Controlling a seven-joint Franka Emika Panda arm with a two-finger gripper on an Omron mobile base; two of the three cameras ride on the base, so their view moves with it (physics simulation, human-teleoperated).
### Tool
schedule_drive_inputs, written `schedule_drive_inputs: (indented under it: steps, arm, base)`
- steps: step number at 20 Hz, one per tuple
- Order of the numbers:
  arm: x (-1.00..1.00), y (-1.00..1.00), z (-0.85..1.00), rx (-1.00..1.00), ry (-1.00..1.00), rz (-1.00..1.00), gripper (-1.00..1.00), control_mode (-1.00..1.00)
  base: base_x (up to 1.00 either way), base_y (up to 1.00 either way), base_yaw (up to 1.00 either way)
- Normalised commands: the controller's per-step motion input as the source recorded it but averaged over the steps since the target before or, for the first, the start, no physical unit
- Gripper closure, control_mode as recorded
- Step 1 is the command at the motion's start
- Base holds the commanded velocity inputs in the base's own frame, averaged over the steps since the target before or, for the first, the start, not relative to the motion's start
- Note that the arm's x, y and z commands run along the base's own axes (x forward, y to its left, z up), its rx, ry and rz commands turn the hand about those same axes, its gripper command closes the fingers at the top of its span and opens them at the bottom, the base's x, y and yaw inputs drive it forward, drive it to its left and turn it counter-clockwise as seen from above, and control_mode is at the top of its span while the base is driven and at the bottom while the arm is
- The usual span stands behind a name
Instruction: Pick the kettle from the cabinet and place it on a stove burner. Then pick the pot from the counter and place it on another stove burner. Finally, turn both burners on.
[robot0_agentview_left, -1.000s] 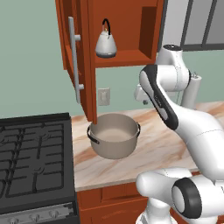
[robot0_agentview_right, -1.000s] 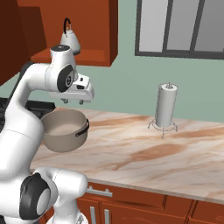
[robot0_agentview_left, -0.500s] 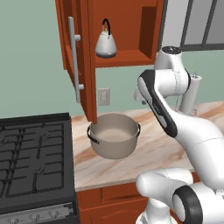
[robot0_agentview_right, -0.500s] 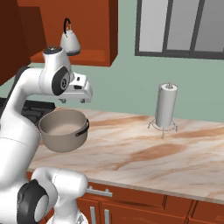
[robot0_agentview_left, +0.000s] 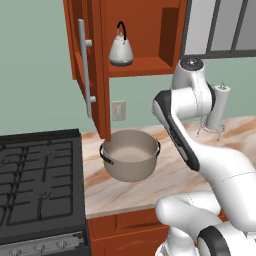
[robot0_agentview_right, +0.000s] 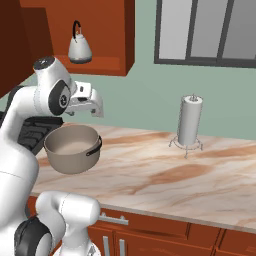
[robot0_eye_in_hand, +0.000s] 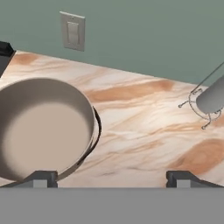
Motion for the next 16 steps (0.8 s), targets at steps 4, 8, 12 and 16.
schedule_drive_inputs:
  steps: [4,8,12,16]
  arm:
    - [-0.01,0.0,0.23,-0.04,-0.11,0.0,-1.0,-1.0]
    - [0.0,0.02,0.28,-0.02,-0.1,0.0,-1.0,-1.0]
    - [0.0,0.07,0.29,-0.01,-0.09,0.0,-1.0,-1.0]
    - [0.0,0.17,0.3,-0.04,-0.13,0.02,-1.0,-1.0]
  base:
    - [0.0,0.0,0.0]
    - [0.0,0.0,0.0]
    - [0.0,0.0,0.0]
    - [0.0,0.0,0.0]
